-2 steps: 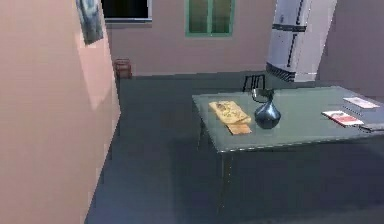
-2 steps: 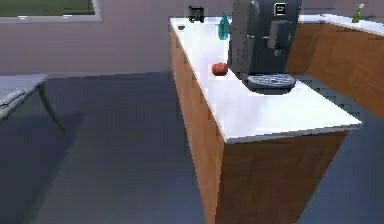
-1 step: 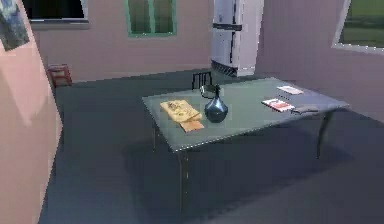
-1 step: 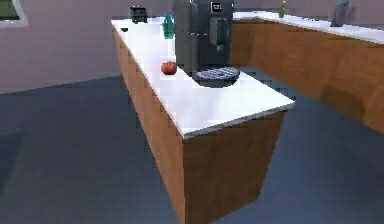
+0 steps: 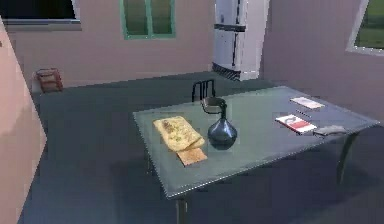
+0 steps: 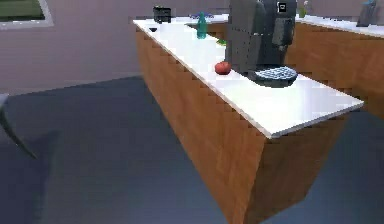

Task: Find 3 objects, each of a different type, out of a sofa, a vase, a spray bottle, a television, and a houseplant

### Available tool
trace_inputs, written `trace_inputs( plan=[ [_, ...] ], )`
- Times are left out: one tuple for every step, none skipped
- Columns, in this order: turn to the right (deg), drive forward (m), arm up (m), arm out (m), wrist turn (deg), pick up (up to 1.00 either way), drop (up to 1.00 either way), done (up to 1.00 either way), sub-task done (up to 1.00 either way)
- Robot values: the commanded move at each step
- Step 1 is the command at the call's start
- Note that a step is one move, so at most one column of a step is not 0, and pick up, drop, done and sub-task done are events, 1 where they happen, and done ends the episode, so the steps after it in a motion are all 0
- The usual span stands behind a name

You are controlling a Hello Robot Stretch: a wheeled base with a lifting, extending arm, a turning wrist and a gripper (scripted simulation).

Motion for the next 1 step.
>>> trace_inputs(
  plan=[
    [45.0,0.0,0.0,0.0,0.0,0.0,0.0,0.0,0.0]
  ],
)
